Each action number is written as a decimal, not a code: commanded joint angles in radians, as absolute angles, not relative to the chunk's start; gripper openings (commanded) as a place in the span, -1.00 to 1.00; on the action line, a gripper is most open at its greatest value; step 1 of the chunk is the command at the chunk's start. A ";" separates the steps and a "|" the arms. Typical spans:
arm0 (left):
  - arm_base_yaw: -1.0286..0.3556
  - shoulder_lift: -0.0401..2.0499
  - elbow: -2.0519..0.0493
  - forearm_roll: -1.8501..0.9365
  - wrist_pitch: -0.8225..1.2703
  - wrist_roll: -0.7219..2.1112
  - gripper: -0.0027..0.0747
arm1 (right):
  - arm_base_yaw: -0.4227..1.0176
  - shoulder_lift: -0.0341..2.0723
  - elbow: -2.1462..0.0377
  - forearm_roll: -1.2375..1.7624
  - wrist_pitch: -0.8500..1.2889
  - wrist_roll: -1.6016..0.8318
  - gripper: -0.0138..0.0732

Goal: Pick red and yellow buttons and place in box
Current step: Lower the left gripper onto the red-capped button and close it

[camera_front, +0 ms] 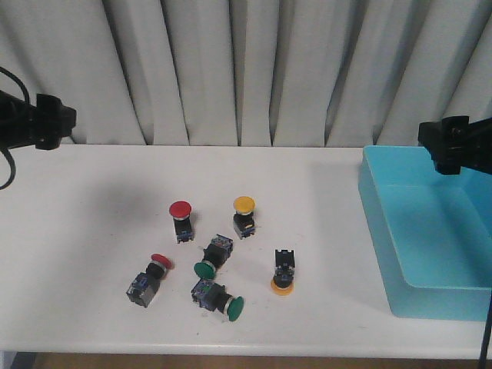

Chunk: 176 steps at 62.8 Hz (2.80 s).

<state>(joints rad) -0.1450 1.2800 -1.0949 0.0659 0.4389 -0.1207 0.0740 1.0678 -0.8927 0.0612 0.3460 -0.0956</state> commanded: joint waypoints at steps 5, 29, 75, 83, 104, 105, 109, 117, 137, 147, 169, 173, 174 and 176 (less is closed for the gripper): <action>-0.150 1.308 -1.134 -0.033 0.397 -0.118 0.70 | 0.073 1.055 -0.928 0.063 0.289 -0.096 0.95; -0.271 1.590 -1.418 -0.178 0.555 0.117 0.55 | 0.073 1.055 -0.928 0.058 0.335 -0.105 0.88; -0.331 2.037 -1.691 -0.109 0.757 0.070 0.55 | 0.073 1.055 -0.928 0.058 0.354 -0.106 0.84; -0.338 2.060 -1.691 -0.110 0.776 0.070 0.55 | 0.073 1.055 -0.928 0.058 0.357 -0.106 0.84; -0.348 2.096 -1.691 -0.110 0.769 0.029 0.55 | 0.073 1.055 -0.928 0.058 0.359 -0.106 0.81; -0.348 2.100 -1.691 -0.110 0.769 0.027 0.55 | 0.073 1.055 -0.928 0.058 0.359 -0.106 0.81; -0.349 2.106 -1.691 -0.110 0.769 0.008 0.55 | 0.073 1.055 -0.928 0.058 0.359 -0.106 0.81; -0.349 2.118 -1.691 -0.110 0.766 -0.020 0.55 | 0.073 1.055 -0.928 0.058 0.359 -0.106 0.80; -0.349 2.129 -1.691 -0.110 0.750 -0.027 0.41 | 0.073 1.055 -0.928 0.058 0.358 -0.106 0.79; -0.349 2.129 -1.691 -0.113 0.757 -0.027 -0.24 | 0.073 1.055 -0.928 0.058 0.358 -0.106 0.77; -0.349 2.125 -1.808 -0.111 0.870 -0.015 -0.95 | 0.081 1.055 -0.928 0.058 0.341 -0.160 0.72; -0.349 2.124 -1.858 -0.111 0.924 -0.015 -0.95 | 0.104 1.055 -0.928 0.053 0.338 -0.216 0.71; -0.349 2.121 -1.871 -0.111 0.937 -0.015 -0.95 | 0.115 1.055 -0.928 0.053 0.338 -0.241 0.70; -0.349 2.116 -1.901 -0.111 0.966 -0.015 -0.95 | 0.127 1.055 -0.928 0.053 0.338 -0.271 0.70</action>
<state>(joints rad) -0.3447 2.1885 -1.7991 -0.1019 0.9105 -0.0142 0.0969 1.0688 -0.8940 0.0576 0.4171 -0.1774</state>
